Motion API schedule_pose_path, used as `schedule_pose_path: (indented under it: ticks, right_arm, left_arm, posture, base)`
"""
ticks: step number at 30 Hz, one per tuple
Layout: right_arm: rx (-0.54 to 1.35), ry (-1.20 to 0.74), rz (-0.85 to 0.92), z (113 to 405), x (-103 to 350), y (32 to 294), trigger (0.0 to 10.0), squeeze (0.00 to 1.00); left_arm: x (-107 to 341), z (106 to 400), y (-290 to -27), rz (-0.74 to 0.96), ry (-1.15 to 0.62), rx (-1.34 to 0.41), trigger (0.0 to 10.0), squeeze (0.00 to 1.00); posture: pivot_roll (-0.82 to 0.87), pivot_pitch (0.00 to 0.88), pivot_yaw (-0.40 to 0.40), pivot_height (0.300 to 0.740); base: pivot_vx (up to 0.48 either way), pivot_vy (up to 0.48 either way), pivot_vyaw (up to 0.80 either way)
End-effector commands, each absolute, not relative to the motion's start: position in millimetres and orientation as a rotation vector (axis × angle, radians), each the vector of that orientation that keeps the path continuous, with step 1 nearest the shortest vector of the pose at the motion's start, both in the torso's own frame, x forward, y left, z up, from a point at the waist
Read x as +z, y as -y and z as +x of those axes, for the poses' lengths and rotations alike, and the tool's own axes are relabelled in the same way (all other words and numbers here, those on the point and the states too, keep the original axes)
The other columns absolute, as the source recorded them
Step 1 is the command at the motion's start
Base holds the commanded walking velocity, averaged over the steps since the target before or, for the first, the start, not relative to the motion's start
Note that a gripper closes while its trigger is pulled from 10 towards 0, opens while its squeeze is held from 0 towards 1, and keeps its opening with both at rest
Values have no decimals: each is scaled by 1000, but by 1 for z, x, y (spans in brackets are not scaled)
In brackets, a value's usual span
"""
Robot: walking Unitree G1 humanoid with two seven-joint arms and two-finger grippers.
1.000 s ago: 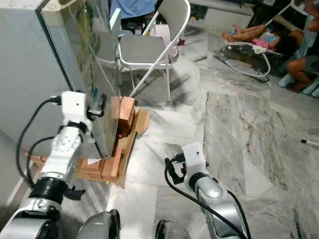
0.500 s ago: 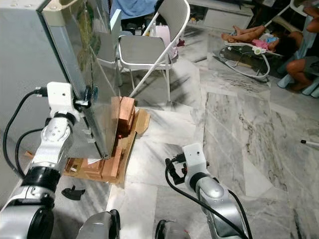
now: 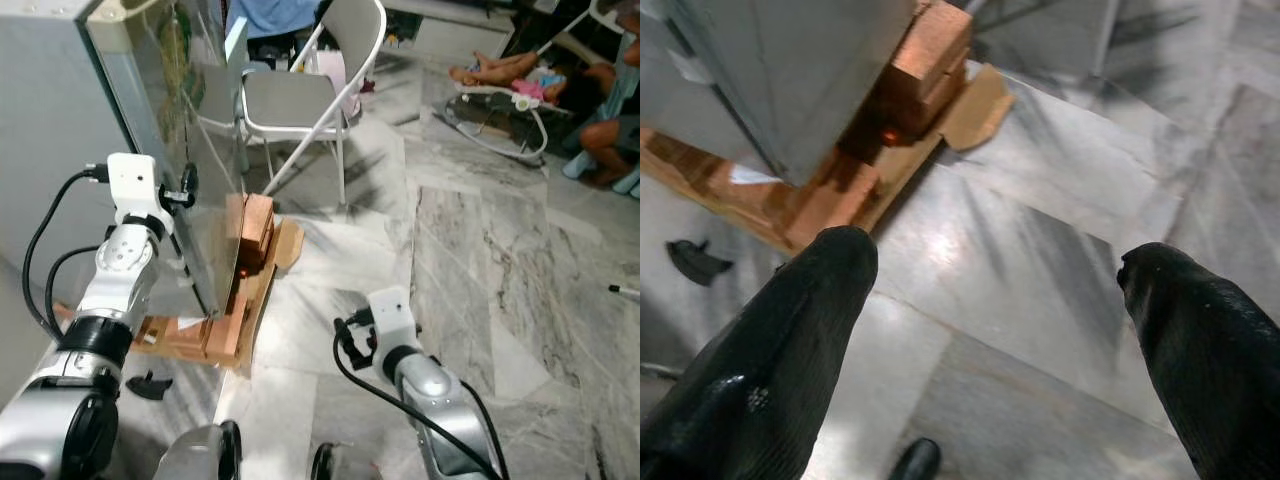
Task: Restocking fridge
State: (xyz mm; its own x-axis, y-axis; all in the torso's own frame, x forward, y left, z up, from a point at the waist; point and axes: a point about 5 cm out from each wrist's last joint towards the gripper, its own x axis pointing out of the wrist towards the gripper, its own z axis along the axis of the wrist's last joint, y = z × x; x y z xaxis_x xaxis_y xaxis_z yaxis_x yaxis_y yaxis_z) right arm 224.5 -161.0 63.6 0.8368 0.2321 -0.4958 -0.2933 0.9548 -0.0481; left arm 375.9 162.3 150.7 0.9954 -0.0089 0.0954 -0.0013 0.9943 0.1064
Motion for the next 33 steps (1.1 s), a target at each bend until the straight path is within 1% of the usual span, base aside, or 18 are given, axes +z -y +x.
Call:
schedule_pose_path:
  ticks: [1, 4, 6, 8, 9, 10, 11, 14, 16, 18, 21, 24, 25, 26, 27, 31, 32, 33]
  right_arm:
    - [221, -459, -116, 219, 72, 177, 10000, 0]
    - [161, -382, -18, 207, 81, 194, 10000, 0]
    - [157, -353, 49, 203, 84, 198, 10000, 0]
    - [205, -323, 85, 204, 86, 195, 10000, 0]
    - [205, -323, 85, 204, 86, 195, 10000, 0]
    - [227, -311, 92, 205, 87, 193, 10000, 0]
    - [247, -305, 97, 205, 87, 191, 10000, 0]
    - [280, -305, 91, 207, 83, 186, 10000, 0]
    - [326, -297, 75, 209, 75, 177, 10000, 0]
    - [338, -295, 68, 210, 72, 174, 10000, 0]
    - [334, -301, 77, 212, 60, 175, 10000, 0]
    - [316, -301, 94, 213, 54, 177, 10000, 0]
    - [308, -295, 100, 215, 52, 178, 10000, 0]
    - [308, -295, 100, 215, 52, 178, 10000, 0]
    - [304, -276, 100, 218, 48, 178, 10000, 0]
    - [306, -262, 97, 220, 47, 178, 10000, 0]
    - [321, -230, 96, 226, 61, 169, 10000, 0]
    - [326, -219, 95, 228, 65, 165, 10000, 0]
  left_arm:
    - [161, 383, -155, 113, 105, -29, 10000, 0]
    - [174, 391, -141, 88, 125, -92, 10000, 0]
    - [187, 395, -117, 39, 151, -206, 10000, 0]
    - [209, 391, -64, -12, 208, -426, 10000, 0]
    - [209, 391, -64, -12, 208, -426, 10000, 0]
    - [219, 385, -39, -36, 234, -523, 10000, 0]
    - [230, 375, -11, -57, 273, -639, 10000, 0]
    - [251, 346, 41, -103, 354, -856, 10000, 0]
    - [259, 318, 78, -190, 370, -1011, 10000, 0]
    - [256, 317, 81, -190, 368, -1015, 10000, 0]
    - [235, 337, 53, -168, 319, -891, 10000, 0]
    - [219, 347, 27, -126, 286, -817, 10000, 0]
    - [209, 350, 12, -107, 268, -778, 10000, 0]
    - [209, 350, 12, -107, 268, -778, 10000, 0]
    - [195, 351, -14, -75, 238, -728, 10000, 0]
    - [186, 350, -27, -52, 223, -706, 10000, 0]
    - [169, 347, -48, -26, 186, -646, 10000, 0]
    - [164, 347, -54, -19, 174, -628, 10000, 0]
  posture:
    - [29, 92, -123, 740]
    - [18, 92, -118, 740]
    - [12, 90, -114, 740]
    - [9, 87, -107, 740]
    - [9, 87, -107, 740]
    - [10, 85, -106, 740]
    - [15, 83, -106, 740]
    - [21, 80, -106, 740]
    - [27, 76, -103, 740]
    - [27, 76, -103, 740]
    - [34, 76, -99, 740]
    - [42, 75, -98, 740]
    - [48, 75, -96, 740]
    - [48, 75, -96, 740]
    - [58, 74, -94, 740]
    - [60, 74, -95, 740]
    - [79, 74, -99, 740]
    - [79, 74, -99, 740]
  base:
    - [0, 0, 0]
    - [0, 0, 0]
    - [0, 0, 0]
    - [0, 0, 0]
    - [0, 0, 0]
    - [0, 0, 0]
    - [0, 0, 0]
    - [0, 0, 0]
    - [0, 0, 0]
    - [0, 0, 0]
    - [0, 0, 0]
    - [0, 0, 0]
    - [285, -382, 0]
    - [285, -382, 0]
    - [345, -330, 0]
    - [345, -330, 0]
    - [450, 0, 0]
    - [450, 0, 0]
